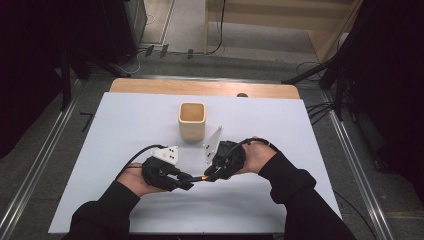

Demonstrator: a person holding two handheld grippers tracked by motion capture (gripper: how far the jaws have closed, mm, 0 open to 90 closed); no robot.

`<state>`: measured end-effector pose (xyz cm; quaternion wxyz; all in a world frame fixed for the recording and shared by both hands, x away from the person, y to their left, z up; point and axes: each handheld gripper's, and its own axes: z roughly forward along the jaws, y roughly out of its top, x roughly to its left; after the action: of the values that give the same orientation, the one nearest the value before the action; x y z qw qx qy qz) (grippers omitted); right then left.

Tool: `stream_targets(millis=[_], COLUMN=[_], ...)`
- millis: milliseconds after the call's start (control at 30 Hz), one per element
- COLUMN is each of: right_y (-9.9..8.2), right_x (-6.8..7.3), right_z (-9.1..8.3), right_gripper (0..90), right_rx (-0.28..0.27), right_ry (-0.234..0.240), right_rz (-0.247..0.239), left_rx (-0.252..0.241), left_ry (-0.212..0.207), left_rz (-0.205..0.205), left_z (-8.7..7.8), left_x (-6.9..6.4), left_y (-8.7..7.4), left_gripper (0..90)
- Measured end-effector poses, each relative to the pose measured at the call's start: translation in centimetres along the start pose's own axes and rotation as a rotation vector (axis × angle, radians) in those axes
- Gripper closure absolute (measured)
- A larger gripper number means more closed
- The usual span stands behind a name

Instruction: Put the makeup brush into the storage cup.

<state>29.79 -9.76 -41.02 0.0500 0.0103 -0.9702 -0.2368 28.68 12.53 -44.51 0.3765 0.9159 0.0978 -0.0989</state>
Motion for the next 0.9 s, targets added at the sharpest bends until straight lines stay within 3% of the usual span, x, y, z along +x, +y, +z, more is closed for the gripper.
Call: stream_targets(millis=[167, 467, 633, 767, 900], right_y=[0.05, 0.11, 0.05, -0.01, -0.09], right_x=[0.18, 0.03, -0.01, 0.19, 0.05], right_z=[0.08, 0.25, 0.26, 0.30, 0.28], right_gripper=[77.8, 77.8, 77.7, 77.4, 74.6], right_rx=[0.012, -0.003, 0.003, 0.012, -0.007], right_ry=[0.012, 0.023, 0.011, 0.029, 0.024], right_rz=[0.013, -0.013, -0.008, 0.009, -0.018], left_rx=[-0.004, -0.013, -0.018, -0.016, -0.015], left_ry=[-0.007, -0.003, -0.016, -0.015, -0.024], left_rz=[-0.011, -0.010, -0.022, -0.021, -0.027], left_z=[0.33, 0.59, 0.69, 0.67, 0.64], left_x=[-0.03, -0.07, -0.01, -0.09, -0.12], left_y=[0.16, 0.23, 0.16, 0.14, 0.12], left_gripper=[74.1, 78.0, 79.2, 79.5, 79.6])
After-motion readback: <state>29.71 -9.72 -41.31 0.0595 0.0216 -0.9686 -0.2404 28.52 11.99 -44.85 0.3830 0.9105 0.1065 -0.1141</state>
